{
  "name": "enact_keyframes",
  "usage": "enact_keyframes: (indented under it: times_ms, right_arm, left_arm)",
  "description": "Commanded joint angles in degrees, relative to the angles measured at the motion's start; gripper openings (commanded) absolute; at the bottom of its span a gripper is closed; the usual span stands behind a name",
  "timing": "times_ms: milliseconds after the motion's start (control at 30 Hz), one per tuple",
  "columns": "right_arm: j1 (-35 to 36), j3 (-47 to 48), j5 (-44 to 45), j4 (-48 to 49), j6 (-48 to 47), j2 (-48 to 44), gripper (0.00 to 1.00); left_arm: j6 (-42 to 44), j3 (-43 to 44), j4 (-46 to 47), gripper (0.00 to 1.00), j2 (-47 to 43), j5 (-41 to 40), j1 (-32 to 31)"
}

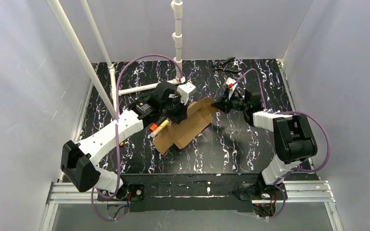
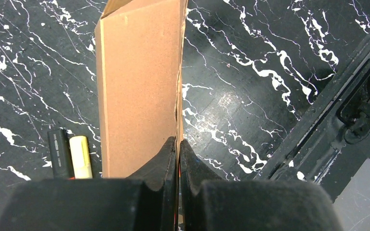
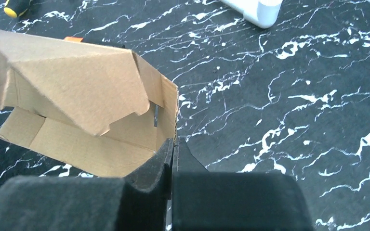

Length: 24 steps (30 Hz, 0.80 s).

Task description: Fold the paper box

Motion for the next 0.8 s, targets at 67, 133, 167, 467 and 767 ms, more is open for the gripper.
enact_keyframes:
  times_ms: [67, 133, 167, 467, 767]
  right_arm:
    - [-0.3, 6.9, -0.2, -7.4, -4.0, 3.4, 0.21]
    - [-0.2, 7.2, 0.7, -9.1, -4.2, 3.8, 0.29]
    - [0.0, 7.1, 1.4, -9.7, -4.2, 3.9, 0.32]
    - [-1.2, 11.4, 1.2, -30.3, -11.5, 0.7, 0.55]
    - [-5.0, 9.7, 0.1, -49.4, -17.1, -12.2, 0.86]
  left_arm:
    - [-0.3, -0.2, -1.4, 0.0, -3.2, -1.8, 0.0]
    - [-1.2, -0.1, -1.4, 0.0, -3.0, -1.4, 0.0]
    - [-2.0, -0.1, -1.3, 0.0, -2.9, -1.3, 0.0]
    - [-6.3, -1.3, -1.5, 0.0, -3.8, -7.2, 0.1]
    - [-10.3, -2.5, -0.7, 0.0, -6.6, -12.4, 0.2]
